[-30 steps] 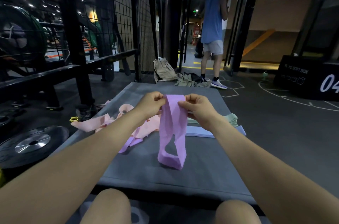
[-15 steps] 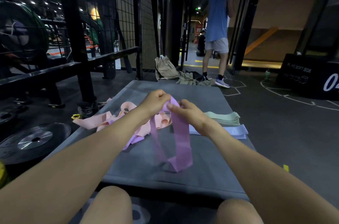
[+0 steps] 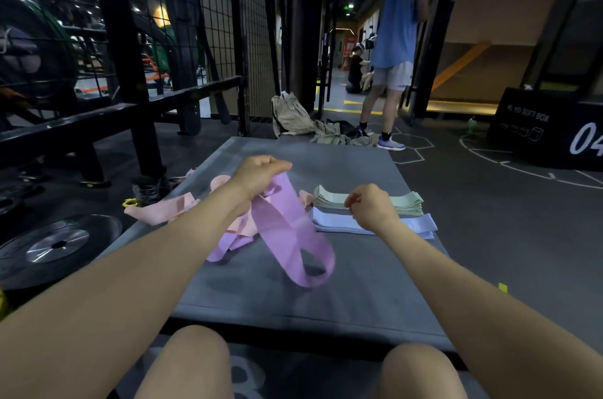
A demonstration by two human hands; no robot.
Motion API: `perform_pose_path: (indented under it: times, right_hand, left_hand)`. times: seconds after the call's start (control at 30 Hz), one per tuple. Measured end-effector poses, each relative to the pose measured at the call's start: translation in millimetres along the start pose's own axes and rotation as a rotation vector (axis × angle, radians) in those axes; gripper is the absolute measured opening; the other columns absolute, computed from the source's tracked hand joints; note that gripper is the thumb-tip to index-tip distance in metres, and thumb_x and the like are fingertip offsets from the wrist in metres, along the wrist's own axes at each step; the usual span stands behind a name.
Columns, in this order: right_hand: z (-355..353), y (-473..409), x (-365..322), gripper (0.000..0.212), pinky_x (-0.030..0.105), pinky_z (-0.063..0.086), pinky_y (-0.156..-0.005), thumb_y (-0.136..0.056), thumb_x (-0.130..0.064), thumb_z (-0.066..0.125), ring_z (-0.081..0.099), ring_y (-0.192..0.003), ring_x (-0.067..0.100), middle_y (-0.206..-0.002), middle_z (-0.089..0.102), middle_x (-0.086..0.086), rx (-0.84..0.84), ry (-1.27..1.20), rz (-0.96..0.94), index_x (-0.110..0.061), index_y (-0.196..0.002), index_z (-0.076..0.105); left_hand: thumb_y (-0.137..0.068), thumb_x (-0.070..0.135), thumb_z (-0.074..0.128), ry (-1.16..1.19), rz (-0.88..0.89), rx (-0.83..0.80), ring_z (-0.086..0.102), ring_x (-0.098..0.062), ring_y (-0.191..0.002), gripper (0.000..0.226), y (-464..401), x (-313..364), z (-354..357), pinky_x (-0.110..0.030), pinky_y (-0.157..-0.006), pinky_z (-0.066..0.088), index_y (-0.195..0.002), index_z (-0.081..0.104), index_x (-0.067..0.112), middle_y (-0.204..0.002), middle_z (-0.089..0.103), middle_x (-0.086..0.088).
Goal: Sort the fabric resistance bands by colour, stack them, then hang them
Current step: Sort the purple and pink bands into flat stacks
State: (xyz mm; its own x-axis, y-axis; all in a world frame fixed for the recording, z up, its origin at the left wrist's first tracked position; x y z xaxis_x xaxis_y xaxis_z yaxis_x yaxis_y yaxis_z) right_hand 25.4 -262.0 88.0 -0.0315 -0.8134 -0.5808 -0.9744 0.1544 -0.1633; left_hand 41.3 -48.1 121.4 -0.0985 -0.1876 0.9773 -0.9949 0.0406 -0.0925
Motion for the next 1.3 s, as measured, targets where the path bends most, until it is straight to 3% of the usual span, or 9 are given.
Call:
perform_pose_path:
  times: [0.13, 0.3, 0.4, 0.53, 0.67, 0.83, 0.97, 1.17, 1.3]
  right_hand:
    - [13.0, 1.9, -6.4, 0.016, 0.022, 0.041, -0.065, -0.087, -0.003, 0.054, 0.058, -0.084, 0.023, -0.085, 0.062, 0.008, -0.088, -0.154, -0.059, -0.01, -0.091, 0.068]
    - [47.0, 5.4, -47.0, 0.03, 0.021, 0.041, -0.06, -0.087, -0.005, 0.06, 0.05, -0.081, 0.017, -0.094, 0.061, 0.013, -0.205, -0.242, -0.199, 0.0, -0.116, 0.057]
    - [56.8, 6.4, -55.9, 0.013, 0.016, 0.032, -0.048, -0.088, 0.003, 0.052, 0.042, -0.079, 0.015, -0.086, 0.054, 0.01, -0.26, -0.281, -0.226, 0.001, -0.1, 0.058]
    - [66.1, 5.8, -38.7, 0.009, 0.013, 0.039, -0.069, -0.087, 0.006, 0.052, 0.046, -0.086, 0.006, -0.088, 0.057, -0.001, -0.356, -0.387, -0.189, 0.005, -0.081, 0.059]
    - [69.3, 5.2, -28.3, 0.031, 0.01, 0.047, -0.068, -0.087, 0.014, 0.045, 0.056, -0.087, 0.008, -0.112, 0.053, 0.007, -0.396, -0.623, -0.149, -0.003, -0.108, 0.06]
    - [72.3, 16.8, -56.0, 0.031, 0.028, 0.045, -0.095, -0.089, 0.014, 0.045, 0.061, -0.091, 0.009, -0.108, 0.061, 0.011, -0.539, -0.754, -0.254, 0.001, -0.115, 0.055]
    - [80.9, 10.5, -44.6, 0.029, 0.038, 0.029, -0.112, -0.078, -0.012, 0.071, 0.056, -0.102, 0.017, -0.108, 0.06, 0.012, -0.59, -0.676, -0.242, 0.007, -0.098, 0.062]
    - [53.0, 1.1, 21.4, 0.039, 0.029, 0.022, -0.063, -0.084, -0.038, 0.067, 0.029, -0.065, 0.018, -0.064, 0.034, 0.006, -0.394, -0.385, -0.039, -0.016, -0.062, 0.043]
    - [32.7, -9.2, 47.1, 0.048, 0.029, 0.017, -0.051, -0.088, -0.036, 0.062, 0.022, -0.054, 0.015, -0.056, 0.026, 0.0, -0.194, -0.319, 0.028, -0.019, -0.057, 0.031]
  left_hand:
    - [-0.086, 0.028, 0.065, -0.019, -0.025, -0.049, 0.04, -0.012, -0.067, 0.014, 0.4, -7.6, 5.6, -0.024, -0.056, 0.027, -0.08, 0.06, 0.016, -0.077, 0.049, -0.001]
    - [-0.087, 0.021, 0.064, 0.048, -0.053, -0.165, 0.05, -0.011, -0.059, 0.017, 3.4, -11.6, 24.9, -0.023, -0.053, 0.036, -0.07, 0.065, 0.018, -0.06, 0.06, 0.005]
    - [-0.087, 0.02, 0.064, 0.102, -0.071, -0.253, 0.053, -0.01, -0.051, 0.016, 5.8, -9.2, 29.7, -0.02, -0.049, 0.04, -0.072, 0.066, 0.017, -0.058, 0.062, 0.003]
    - [-0.087, 0.02, 0.064, 0.109, -0.079, -0.212, 0.05, -0.011, -0.053, 0.008, -2.5, -13.9, 14.3, -0.015, -0.043, 0.033, -0.081, 0.067, 0.015, -0.065, 0.059, 0.001]
    - [-0.087, 0.02, 0.063, 0.106, -0.093, -0.185, 0.047, -0.009, -0.052, 0.009, -8.0, -22.6, 9.2, -0.01, -0.036, 0.028, -0.08, 0.067, 0.017, -0.059, 0.06, 0.005]
    - [-0.085, 0.018, 0.064, 0.14, -0.085, -0.238, 0.054, -0.015, -0.063, 0.017, -11.9, -23.2, 18.3, -0.024, -0.056, 0.036, -0.071, 0.074, 0.018, -0.072, 0.065, -0.003]
    - [-0.089, 0.016, 0.06, 0.101, -0.071, -0.219, 0.049, -0.004, -0.043, 0.013, -14.7, -20.7, 12.8, -0.008, -0.036, 0.026, -0.076, 0.065, 0.016, -0.051, 0.06, 0.008]
    - [-0.084, 0.019, 0.067, -0.047, -0.12, -0.086, 0.047, -0.014, -0.058, 0.029, -25.1, -49.1, -25.5, -0.02, -0.05, 0.032, -0.056, 0.067, 0.02, -0.056, 0.059, 0.005]
    - [-0.083, 0.032, 0.069, -0.531, -0.121, -0.117, 0.046, -0.013, -0.068, 0.031, -24.7, -69.3, -32.0, -0.024, -0.061, 0.034, -0.055, 0.061, 0.02, -0.064, 0.054, 0.003]
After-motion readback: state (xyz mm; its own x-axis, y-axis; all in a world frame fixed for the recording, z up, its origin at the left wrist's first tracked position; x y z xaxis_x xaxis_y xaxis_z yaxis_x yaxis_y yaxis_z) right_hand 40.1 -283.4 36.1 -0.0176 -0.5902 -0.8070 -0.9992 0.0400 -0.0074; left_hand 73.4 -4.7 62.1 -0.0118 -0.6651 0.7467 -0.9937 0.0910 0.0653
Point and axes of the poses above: each hand's wrist, its own y-axis away from the middle knuckle, its own z-axis out of the palm, x = y × z, the point moved 8 cm from there along -y, towards the middle knuckle
